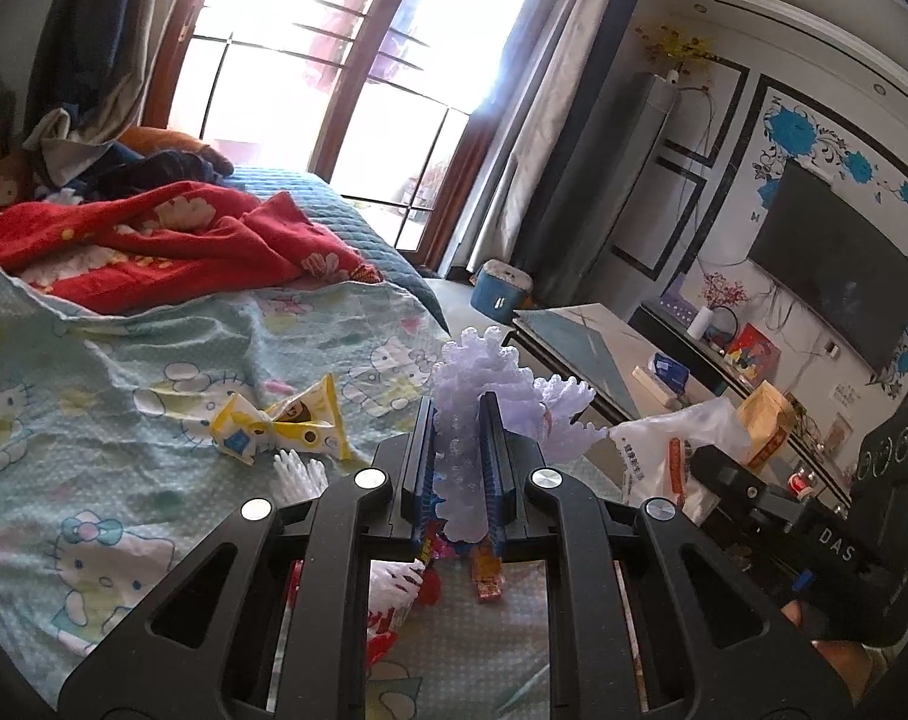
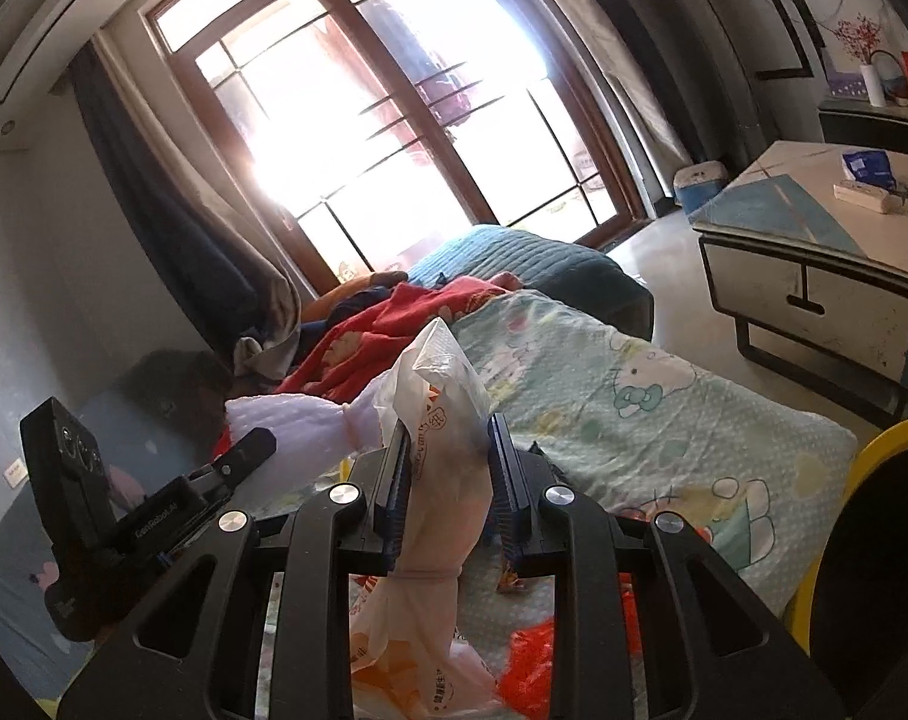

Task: Collect trash
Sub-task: 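Carry the foam net and white bag toward the yellow-rimmed bin with both tools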

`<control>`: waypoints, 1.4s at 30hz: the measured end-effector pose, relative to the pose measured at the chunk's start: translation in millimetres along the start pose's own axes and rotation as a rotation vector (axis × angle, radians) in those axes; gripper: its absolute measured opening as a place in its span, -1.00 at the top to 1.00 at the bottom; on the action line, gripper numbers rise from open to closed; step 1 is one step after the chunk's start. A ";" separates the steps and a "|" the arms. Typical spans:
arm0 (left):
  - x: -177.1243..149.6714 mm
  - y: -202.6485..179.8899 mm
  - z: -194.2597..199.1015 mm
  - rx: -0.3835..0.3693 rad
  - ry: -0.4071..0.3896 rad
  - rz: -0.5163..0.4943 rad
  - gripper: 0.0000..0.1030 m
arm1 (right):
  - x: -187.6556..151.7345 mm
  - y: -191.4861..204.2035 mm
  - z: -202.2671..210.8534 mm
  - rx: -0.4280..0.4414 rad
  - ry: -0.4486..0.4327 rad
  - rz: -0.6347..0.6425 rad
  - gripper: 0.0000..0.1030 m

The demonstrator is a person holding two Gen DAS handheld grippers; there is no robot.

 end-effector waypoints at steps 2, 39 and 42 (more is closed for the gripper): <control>0.0 -4.0 2.5 -0.001 -0.005 -0.009 0.82 | 3.4 -1.7 6.0 -0.008 -0.016 0.001 0.54; -86.9 -169.9 -56.4 -0.163 0.168 -0.293 0.82 | 1.0 -186.7 164.8 -0.440 -0.248 -0.114 0.54; -98.6 -183.7 -64.4 -0.170 0.193 -0.324 0.82 | -5.5 -205.8 171.4 -0.475 -0.241 -0.130 0.54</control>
Point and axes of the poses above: each gripper's, at about its wrist camera, not at the fingertips, and z roughly against the way its jaws point, y to its left, x to its top, the point moved 7 cm from there along -z, roughly the way its jaws point, and after that the axes turned 12 degrees about y, right-handed, at the moved point
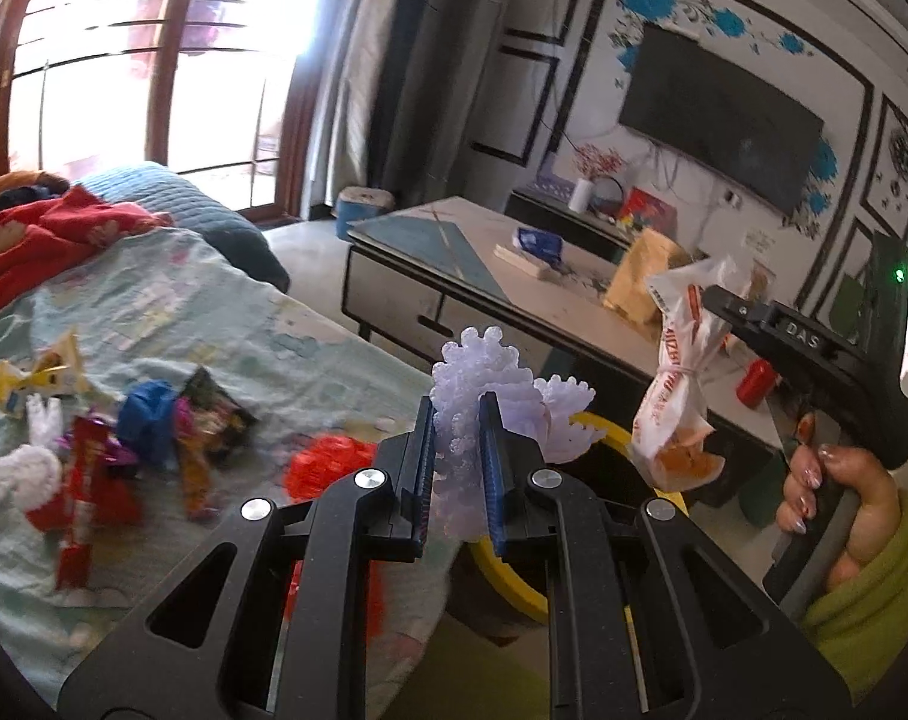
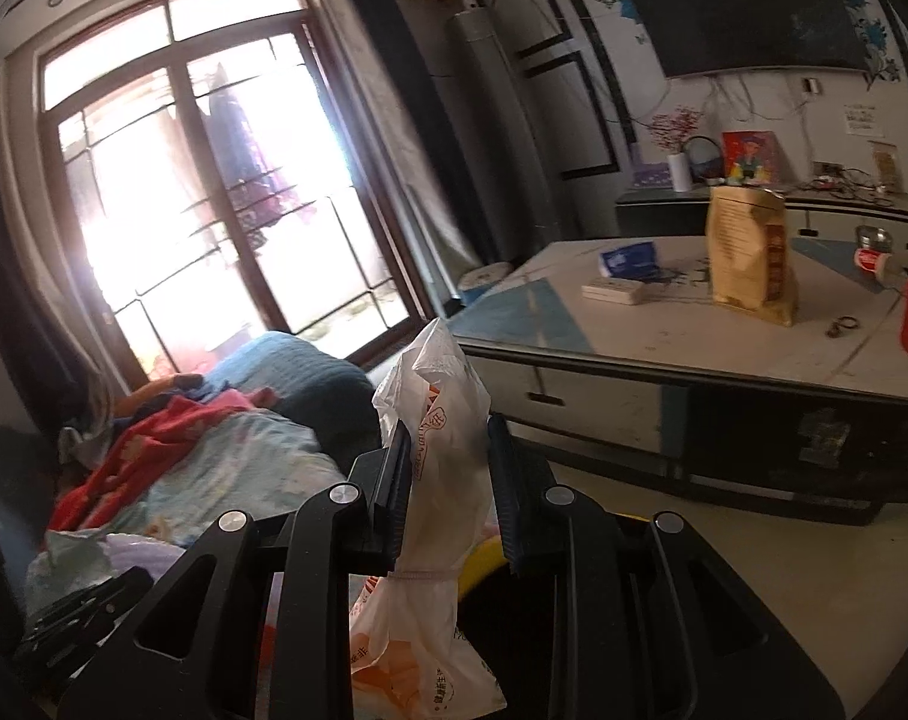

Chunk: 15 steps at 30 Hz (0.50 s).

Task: Collect trash
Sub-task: 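Carry the foam net and white bag toward the yellow-rimmed bin with both tools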

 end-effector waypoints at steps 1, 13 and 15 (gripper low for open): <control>-1.5 -3.8 -4.0 -0.002 0.008 -0.010 0.82 | -2.5 -7.4 -1.3 -0.014 0.006 -0.001 0.54; -26.6 -53.0 -56.2 -0.017 0.115 -0.108 0.81 | -34.0 -58.8 -23.3 -0.060 0.116 -0.019 0.51; -29.9 -57.3 -63.9 -0.018 0.129 -0.122 0.81 | -38.8 -61.3 -27.0 -0.063 0.131 -0.010 0.46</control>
Point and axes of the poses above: each gripper's, at about its wrist camera, not at the fingertips, and z roughly against the way its jaws point, y to its left, x to its top, the point moved 7 cm from there along -z, roughly the way its jaws point, and after that the axes turned 12 degrees about y, right-handed, at the moved point
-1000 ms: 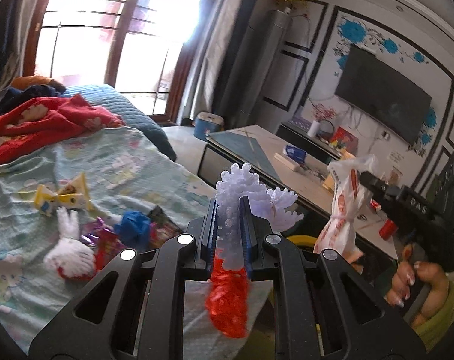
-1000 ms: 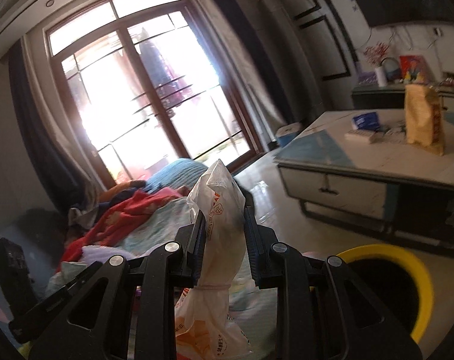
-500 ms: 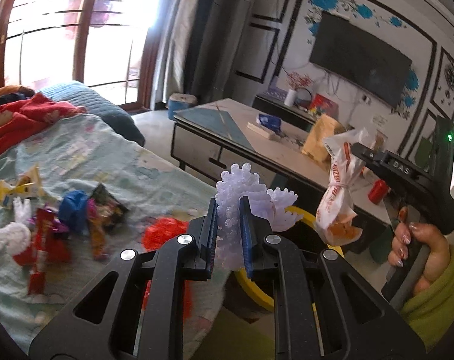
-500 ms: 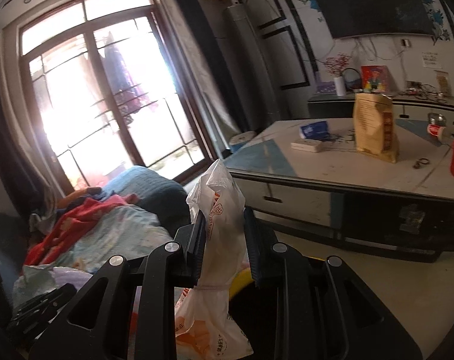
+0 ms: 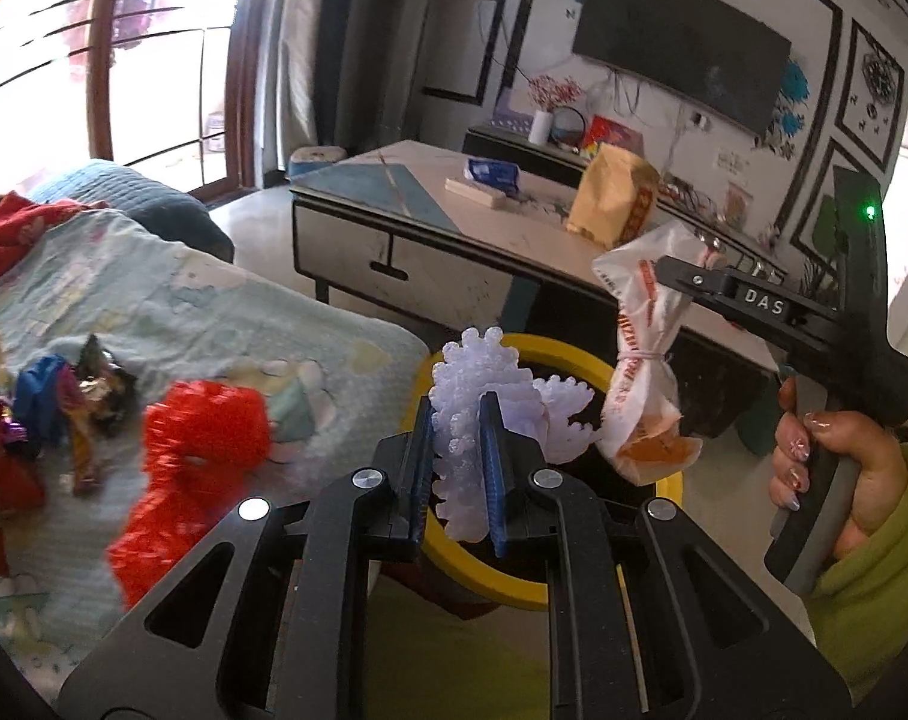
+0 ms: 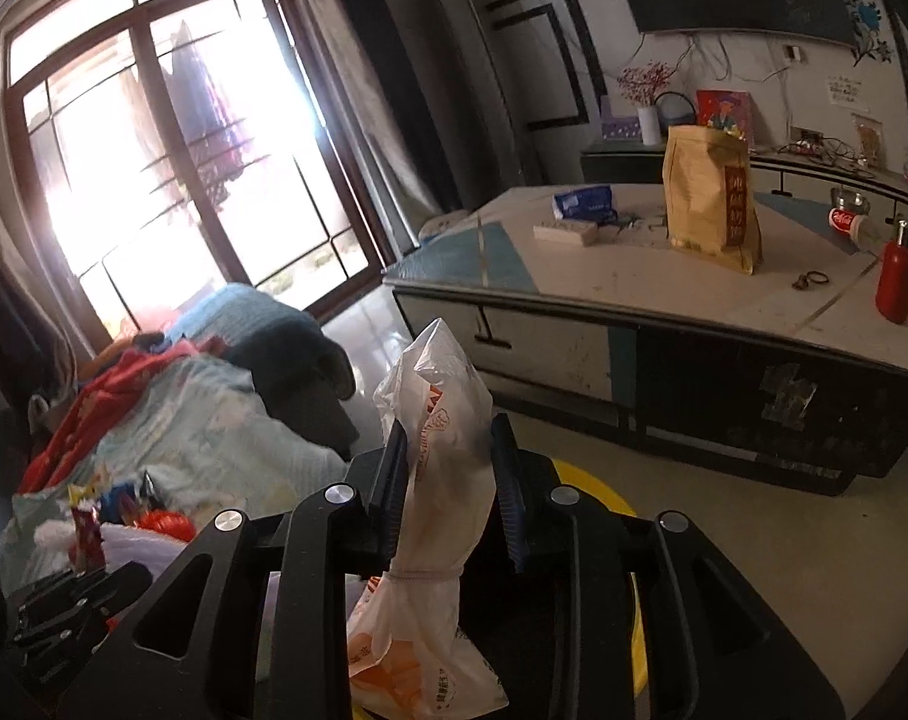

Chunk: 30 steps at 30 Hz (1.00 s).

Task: Collect trash
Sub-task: 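Carry the foam net and white bag toward the yellow-rimmed bin with both tools, then open the right tool over the bin to drop the white bag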

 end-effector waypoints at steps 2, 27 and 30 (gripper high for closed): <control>-1.6 -5.0 -7.1 -0.003 0.013 -0.006 0.81 | -4.5 -1.8 -6.7 0.001 0.021 0.004 0.40; 5.2 15.2 27.9 -0.022 -0.088 0.066 -0.75 | -10.0 24.8 -0.3 -0.026 -0.007 0.052 -0.50; 5.0 22.1 36.8 -0.006 -0.110 0.082 -0.76 | -11.2 39.4 4.4 -0.008 -0.014 0.069 -0.55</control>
Point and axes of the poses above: each gripper's, at about its wrist camera, not at the fingertips, and z roughly against the way its jaws point, y to its left, x to its top, the point moved 7 cm from there along -z, roughly the way its jaws point, and after that the axes turned 12 degrees about y, right-handed, at the moved point
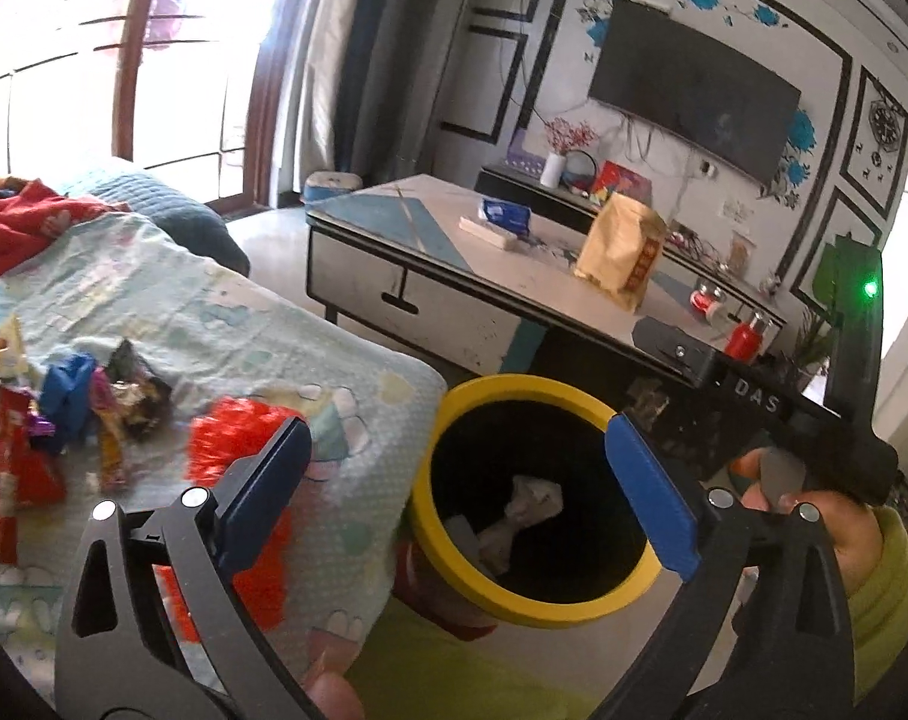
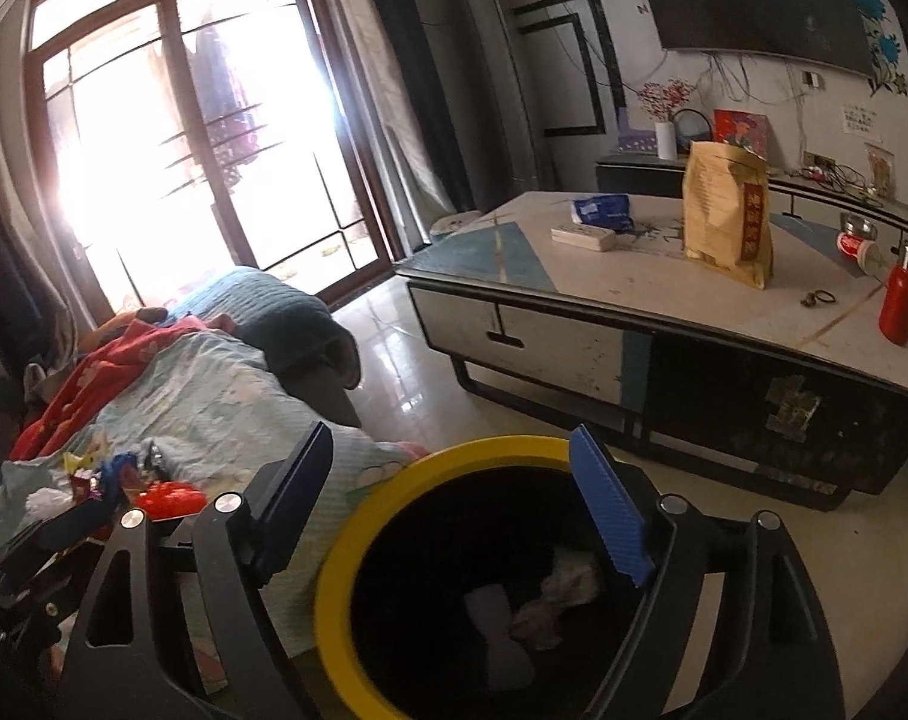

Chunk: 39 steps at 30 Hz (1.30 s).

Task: Collect trash
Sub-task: 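Open the right tool over the bin to drop the white bag, then grasp the red plastic bag with the right tool while the left tool grasps another foam net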

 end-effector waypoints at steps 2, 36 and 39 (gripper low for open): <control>0.8 8.2 6.1 0.011 -0.014 0.020 -0.77 | 0.5 9.4 2.4 0.010 -0.003 0.011 -0.57; -4.9 167.6 117.6 0.260 -0.200 0.300 -0.77 | -37.0 172.6 7.7 0.220 0.048 0.235 -0.61; -7.6 181.9 127.2 0.293 -0.201 0.312 -0.77 | -46.0 192.1 6.6 0.239 0.061 0.272 -0.62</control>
Point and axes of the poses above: each gripper's, at about its wrist camera, not at the fingertips, and z roughly against the way its jaws point, y to its left, x to its top, the point moved 7 cm from there along -z, roughly the way its jaws point, and after that the axes turned 12 degrees about y, right-handed, at the moved point
